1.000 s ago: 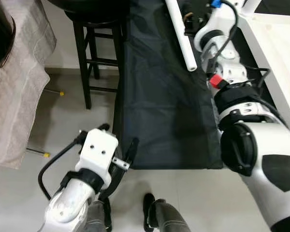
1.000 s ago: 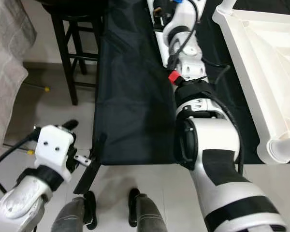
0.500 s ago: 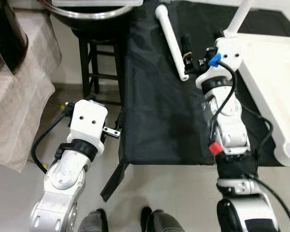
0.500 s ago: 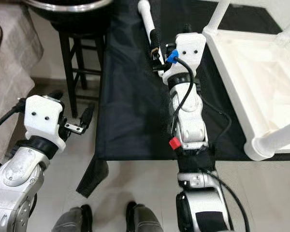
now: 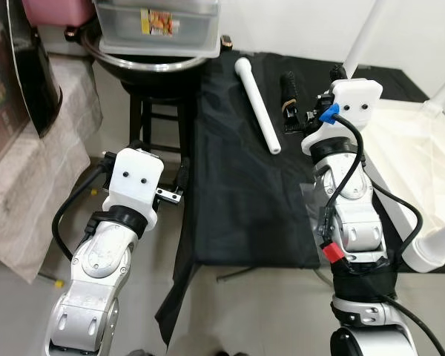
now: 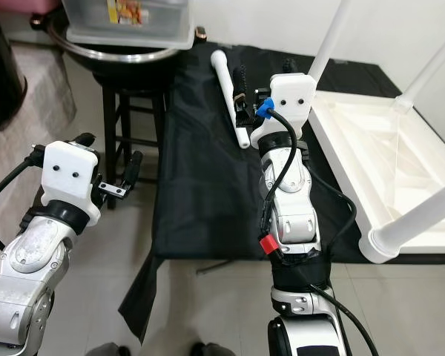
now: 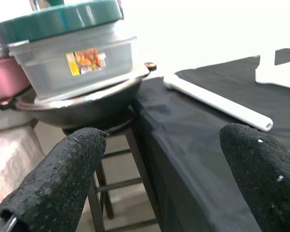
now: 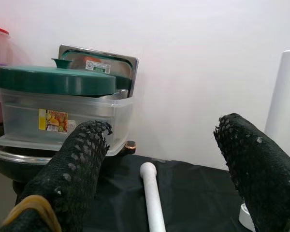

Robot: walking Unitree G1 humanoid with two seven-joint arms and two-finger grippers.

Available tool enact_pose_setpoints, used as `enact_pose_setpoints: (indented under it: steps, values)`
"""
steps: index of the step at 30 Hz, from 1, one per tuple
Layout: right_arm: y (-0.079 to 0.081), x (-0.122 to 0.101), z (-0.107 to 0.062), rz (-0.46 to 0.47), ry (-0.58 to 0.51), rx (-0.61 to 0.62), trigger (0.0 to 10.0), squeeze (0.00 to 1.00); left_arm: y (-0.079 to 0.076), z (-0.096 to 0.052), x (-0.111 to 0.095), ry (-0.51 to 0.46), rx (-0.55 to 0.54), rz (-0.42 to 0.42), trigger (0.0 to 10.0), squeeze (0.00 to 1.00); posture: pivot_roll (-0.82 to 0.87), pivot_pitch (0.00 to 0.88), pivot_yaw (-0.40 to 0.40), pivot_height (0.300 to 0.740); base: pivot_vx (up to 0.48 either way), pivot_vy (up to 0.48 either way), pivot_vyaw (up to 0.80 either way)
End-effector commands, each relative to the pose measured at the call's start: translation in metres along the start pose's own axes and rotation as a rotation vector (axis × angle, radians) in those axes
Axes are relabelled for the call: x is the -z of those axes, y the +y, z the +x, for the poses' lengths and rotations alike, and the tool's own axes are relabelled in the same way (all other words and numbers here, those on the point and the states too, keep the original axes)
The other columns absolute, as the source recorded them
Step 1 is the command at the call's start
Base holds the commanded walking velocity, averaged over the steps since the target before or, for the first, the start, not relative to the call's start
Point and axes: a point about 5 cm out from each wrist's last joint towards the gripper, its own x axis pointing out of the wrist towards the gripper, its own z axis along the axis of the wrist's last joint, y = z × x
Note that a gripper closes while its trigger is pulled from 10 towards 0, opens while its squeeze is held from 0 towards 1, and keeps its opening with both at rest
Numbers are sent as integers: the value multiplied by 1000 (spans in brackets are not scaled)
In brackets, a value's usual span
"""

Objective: Building children table

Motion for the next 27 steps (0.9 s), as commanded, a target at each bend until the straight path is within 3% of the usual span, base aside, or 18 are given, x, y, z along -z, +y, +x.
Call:
enact_pose_setpoints:
  steps: [1, 13, 27]
  values:
    - [-4, 3, -4, -1, 18, 11, 10000, 0, -3, -2, 5, 13, 21, 10, 10000, 0, 99, 92, -123, 740, 326, 0, 0]
    - [-5, 1, -4, -6, 33, 8, 10000, 0, -3, -3, 8, 6, 31, 21, 10000, 0, 103, 95, -124, 740, 322, 0, 0]
    - [-1, -4, 1, -3, 30, 13, 10000, 0, 0, -5, 11, 21, 11, 29, 10000, 0, 104, 102, -126, 740, 0, 0, 0]
